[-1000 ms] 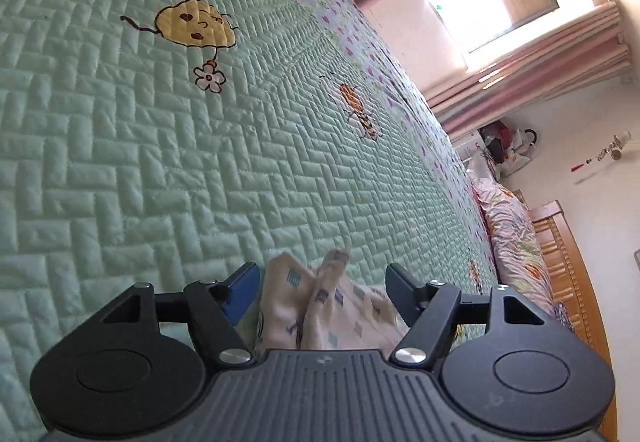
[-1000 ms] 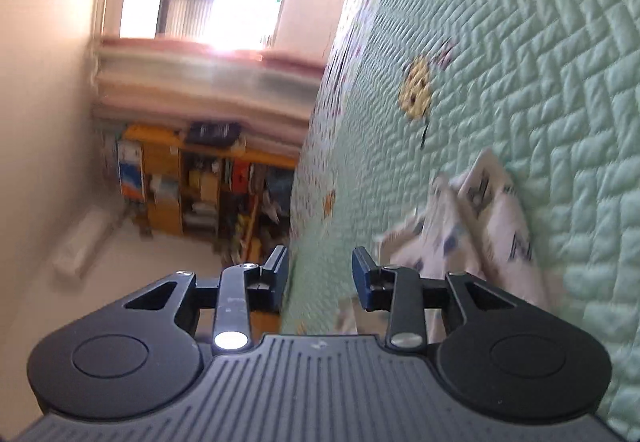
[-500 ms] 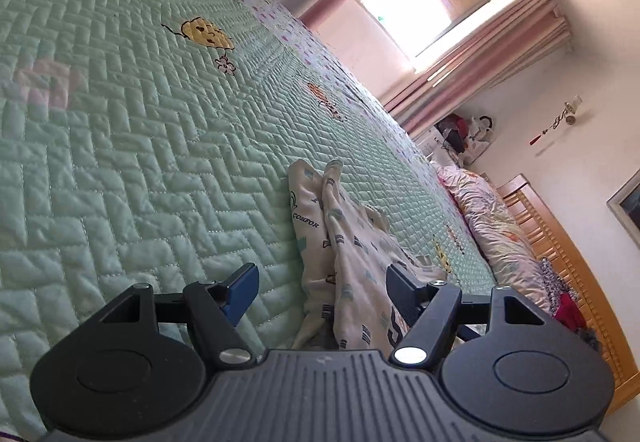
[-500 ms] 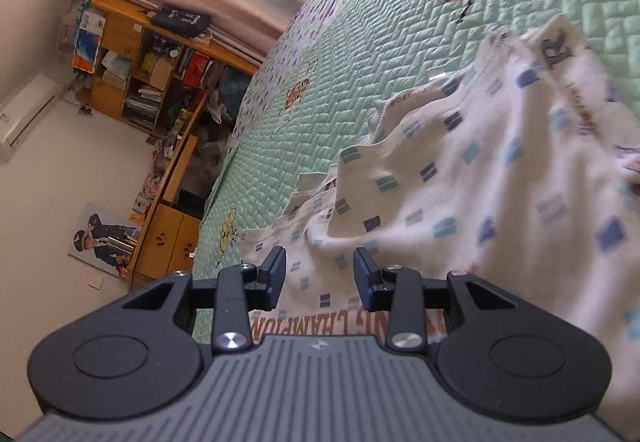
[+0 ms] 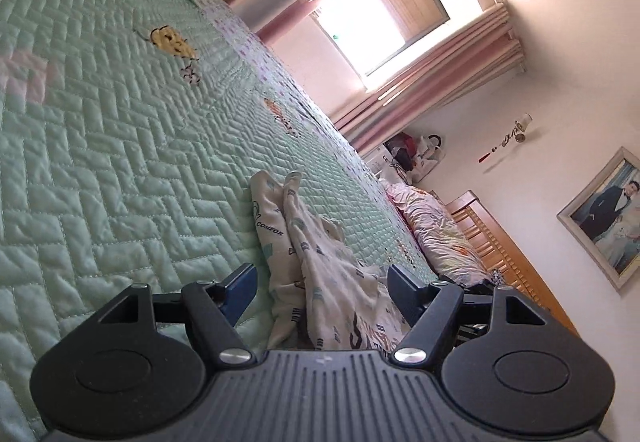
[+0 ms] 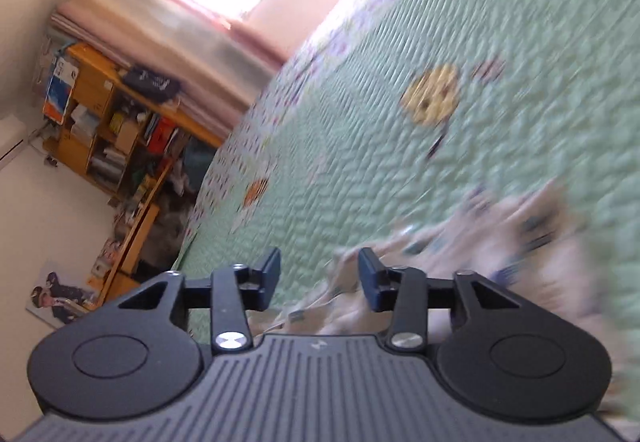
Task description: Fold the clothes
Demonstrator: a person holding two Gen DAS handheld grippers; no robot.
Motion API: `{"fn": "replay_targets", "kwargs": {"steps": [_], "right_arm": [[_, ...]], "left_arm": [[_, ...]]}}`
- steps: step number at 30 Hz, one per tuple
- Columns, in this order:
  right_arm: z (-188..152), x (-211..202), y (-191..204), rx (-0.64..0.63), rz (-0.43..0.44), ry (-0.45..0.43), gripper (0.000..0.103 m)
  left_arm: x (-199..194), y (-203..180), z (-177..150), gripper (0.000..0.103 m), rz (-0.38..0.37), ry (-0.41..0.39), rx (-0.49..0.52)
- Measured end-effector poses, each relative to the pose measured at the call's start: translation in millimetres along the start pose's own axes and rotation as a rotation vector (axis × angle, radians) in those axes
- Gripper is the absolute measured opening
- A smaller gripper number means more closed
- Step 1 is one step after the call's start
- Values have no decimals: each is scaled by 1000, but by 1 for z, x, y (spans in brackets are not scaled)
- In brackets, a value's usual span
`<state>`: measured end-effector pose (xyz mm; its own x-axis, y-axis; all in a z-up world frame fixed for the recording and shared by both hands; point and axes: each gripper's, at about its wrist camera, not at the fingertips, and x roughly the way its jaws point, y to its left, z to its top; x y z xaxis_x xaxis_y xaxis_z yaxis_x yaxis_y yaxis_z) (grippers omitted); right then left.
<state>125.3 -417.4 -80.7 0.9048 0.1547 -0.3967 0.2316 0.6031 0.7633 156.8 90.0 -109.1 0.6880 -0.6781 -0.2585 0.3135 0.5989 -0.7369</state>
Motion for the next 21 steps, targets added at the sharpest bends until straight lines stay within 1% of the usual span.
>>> {"fn": "replay_targets", "kwargs": {"steps": [2, 5, 7, 10, 12, 14, 16, 19, 21], "right_arm": [[11, -24, -19, 8, -6, -26, 51], [21, -32, -46, 66, 10, 29, 52], [24, -31, -59, 91, 37, 72, 52], [24, -15, -63, 94, 66, 103, 52], [26, -7, -63, 79, 88, 124, 52], [27, 3, -62, 49, 80, 146, 52], [28, 10, -61, 15, 50, 149, 50], [29, 14, -62, 4, 56, 149, 46], [27, 16, -65, 2, 54, 148, 42]], "left_arm": [[1, -8, 3, 74, 21, -1, 47], [6, -15, 10, 76, 57, 0, 81], [17, -20, 20, 76, 80, 16, 116], [38, -31, 40, 76, 128, 53, 215], [56, -36, 57, 76, 137, 86, 257], [75, -36, 74, 76, 156, 112, 264], [96, -31, 91, 76, 193, 137, 251], [127, -21, 108, 76, 250, 199, 212], [145, -13, 114, 76, 267, 244, 179]]}}
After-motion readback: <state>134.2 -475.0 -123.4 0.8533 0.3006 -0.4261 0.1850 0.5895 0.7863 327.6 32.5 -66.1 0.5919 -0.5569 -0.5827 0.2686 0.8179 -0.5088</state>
